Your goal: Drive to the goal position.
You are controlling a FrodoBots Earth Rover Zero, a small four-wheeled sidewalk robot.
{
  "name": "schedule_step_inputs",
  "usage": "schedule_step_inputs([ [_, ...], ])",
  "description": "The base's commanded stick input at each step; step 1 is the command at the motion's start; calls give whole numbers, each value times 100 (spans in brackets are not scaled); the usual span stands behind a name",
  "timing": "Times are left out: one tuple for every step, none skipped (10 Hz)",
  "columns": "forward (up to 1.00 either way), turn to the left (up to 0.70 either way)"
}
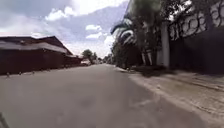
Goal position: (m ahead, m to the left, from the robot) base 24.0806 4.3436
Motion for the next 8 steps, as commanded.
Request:
schedule_step_inputs([
  [100,0],
  [100,0],
  [100,0],
  [100,0],
  [100,0],
  [100,0],
  [100,0],
  [100,0],
])
